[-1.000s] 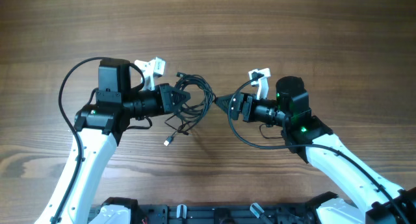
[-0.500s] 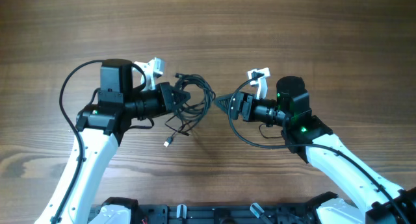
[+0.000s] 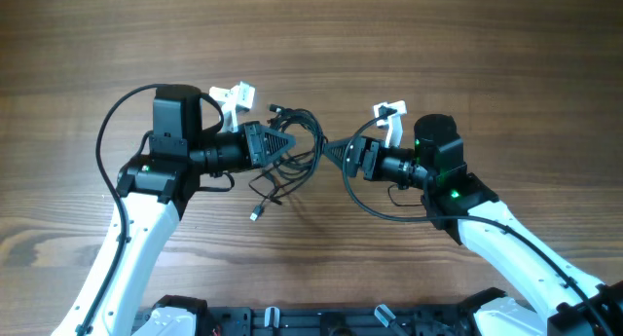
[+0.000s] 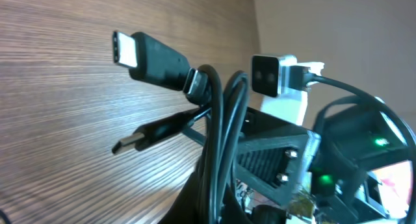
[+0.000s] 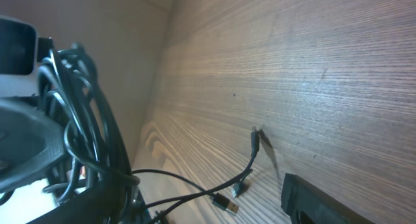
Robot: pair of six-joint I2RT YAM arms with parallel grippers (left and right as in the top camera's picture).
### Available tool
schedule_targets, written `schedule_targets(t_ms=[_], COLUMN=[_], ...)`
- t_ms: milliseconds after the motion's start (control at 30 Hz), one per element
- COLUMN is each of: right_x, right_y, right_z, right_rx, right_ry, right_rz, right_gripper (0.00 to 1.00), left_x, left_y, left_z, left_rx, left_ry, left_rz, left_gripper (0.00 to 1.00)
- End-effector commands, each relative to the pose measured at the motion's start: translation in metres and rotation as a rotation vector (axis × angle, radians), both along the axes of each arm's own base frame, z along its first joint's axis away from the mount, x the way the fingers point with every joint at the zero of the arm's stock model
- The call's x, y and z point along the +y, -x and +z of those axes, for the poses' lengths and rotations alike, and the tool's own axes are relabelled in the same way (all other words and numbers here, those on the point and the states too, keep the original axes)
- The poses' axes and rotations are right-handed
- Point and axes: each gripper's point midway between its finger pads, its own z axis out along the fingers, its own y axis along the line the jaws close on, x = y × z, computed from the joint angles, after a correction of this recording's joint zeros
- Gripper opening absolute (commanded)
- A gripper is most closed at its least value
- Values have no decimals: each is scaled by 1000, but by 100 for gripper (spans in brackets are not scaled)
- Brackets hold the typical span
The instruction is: Untangle cables
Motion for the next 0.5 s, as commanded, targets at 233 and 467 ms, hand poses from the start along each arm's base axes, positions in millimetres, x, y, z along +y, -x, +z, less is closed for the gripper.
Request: schedule_targets(t_ms=[233, 467], right_x=[1, -10], right_y=[-18, -35], right_z=[24, 14], right_rx=[-53, -70], right_ry=[-74, -23], right_rz=[-76, -183], right_gripper=[80, 80], left_x=[-14, -17], left_y=[17, 22], left_z=[15, 22], left_rx=[22, 39], left_ry=[102, 144], left_rz=[-109, -135], left_gripper=[4, 4])
